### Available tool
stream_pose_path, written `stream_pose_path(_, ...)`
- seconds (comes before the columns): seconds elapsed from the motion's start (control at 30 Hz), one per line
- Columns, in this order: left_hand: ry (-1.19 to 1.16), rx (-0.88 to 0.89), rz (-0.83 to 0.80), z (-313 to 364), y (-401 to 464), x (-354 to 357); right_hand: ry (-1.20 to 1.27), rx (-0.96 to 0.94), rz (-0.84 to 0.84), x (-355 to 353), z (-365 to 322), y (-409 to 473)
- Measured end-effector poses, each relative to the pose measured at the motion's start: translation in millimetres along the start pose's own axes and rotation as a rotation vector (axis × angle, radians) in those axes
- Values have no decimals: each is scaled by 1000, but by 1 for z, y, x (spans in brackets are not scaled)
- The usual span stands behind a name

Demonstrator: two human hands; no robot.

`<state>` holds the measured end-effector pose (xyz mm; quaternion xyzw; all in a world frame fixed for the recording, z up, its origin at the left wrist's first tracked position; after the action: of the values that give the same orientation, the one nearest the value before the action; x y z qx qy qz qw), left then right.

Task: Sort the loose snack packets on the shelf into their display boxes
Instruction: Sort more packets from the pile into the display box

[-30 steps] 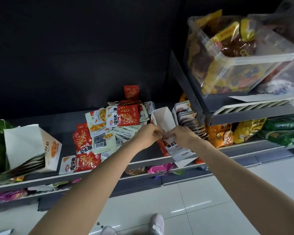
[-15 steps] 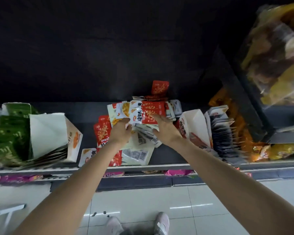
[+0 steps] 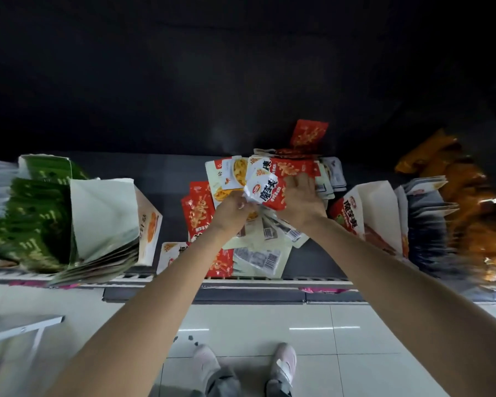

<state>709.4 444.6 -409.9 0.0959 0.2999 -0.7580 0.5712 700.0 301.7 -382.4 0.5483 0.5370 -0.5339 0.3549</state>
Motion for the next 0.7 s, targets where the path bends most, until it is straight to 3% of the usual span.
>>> stream_pose_path(0.13,-334,10,172,36,-7,-19,240,-5,122,-48,3,-23)
stream_pose_path(0.23,-355,174,182,87,-22,-22,378,0,173,-84,17,-42)
stream_pose_path(0.37,-243,402,109,157,-47,4,574,8,352,-141,53,-67)
stream_pose_path(0.5,-144,527,109,200,-72,39,527,44,483,-173,96,-91)
stream_pose_path(0.6,-26,611,113,213,-88,62,423,87,490,-171,120,-104)
stream_pose_path(0.7,160,672,78,212,-97,88,297,143,383,-147,137,-109)
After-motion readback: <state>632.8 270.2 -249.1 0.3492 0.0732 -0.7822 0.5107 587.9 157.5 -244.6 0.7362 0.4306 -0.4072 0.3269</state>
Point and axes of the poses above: each hand's wrist, its own y-axis towards the middle knuckle, its own x-axis out of the palm, z = x × y, the point moved 10 cm from there along y, towards the middle knuckle, and after that the axes turned 6 degrees about z, right-handed, at the moved point
